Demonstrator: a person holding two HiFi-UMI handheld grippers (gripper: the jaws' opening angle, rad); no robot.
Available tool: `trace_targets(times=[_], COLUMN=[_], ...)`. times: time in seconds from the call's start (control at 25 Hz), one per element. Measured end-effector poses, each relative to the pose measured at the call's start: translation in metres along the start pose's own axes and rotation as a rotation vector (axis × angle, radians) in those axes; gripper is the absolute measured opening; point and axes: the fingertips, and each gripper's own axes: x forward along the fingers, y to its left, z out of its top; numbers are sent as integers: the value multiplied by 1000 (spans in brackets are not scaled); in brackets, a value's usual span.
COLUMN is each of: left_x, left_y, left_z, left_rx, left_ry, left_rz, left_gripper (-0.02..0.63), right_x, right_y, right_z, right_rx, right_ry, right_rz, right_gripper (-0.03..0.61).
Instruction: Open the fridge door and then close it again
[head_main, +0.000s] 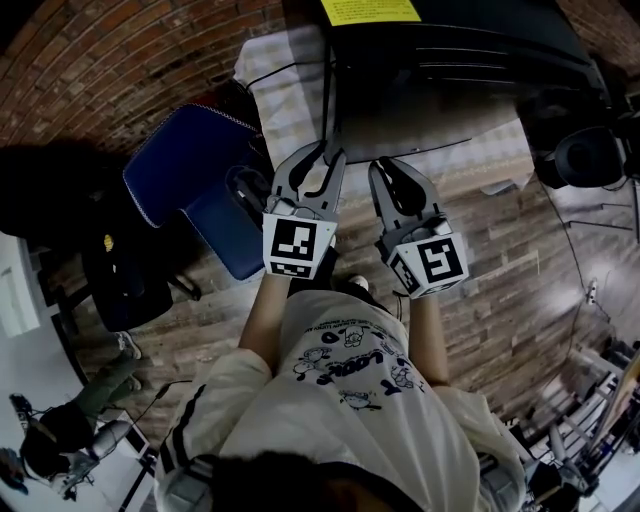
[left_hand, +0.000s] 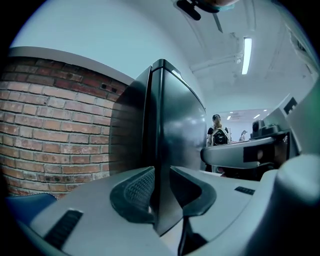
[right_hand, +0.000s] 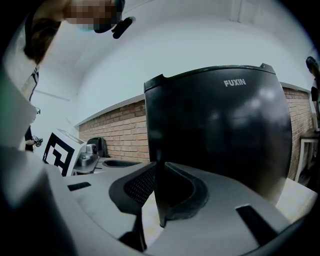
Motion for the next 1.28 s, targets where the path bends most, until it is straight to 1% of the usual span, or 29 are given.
trace_targets(times=[0.24,0.36,0.64,1.28], left_x=[-10,-14,-21,-34], left_y=[-12,-17,-30,-48], left_z=[8,12,19,27], left_rx=[6,10,15,31], left_ry=[-19,-27,-40,-59], left_rz=[13,20,30,40], left_gripper=[107,106,106,106], right_x=[-10,-14,-25,-41], right_y=[-1,-1,-1,3], right_z=[6,5,7,5], right_rx=[4,-5,24,35], right_ry=[-17,-14,-36,-48], right_rz=[-36,-40,-62,-77], right_gripper=[57,52,52,52])
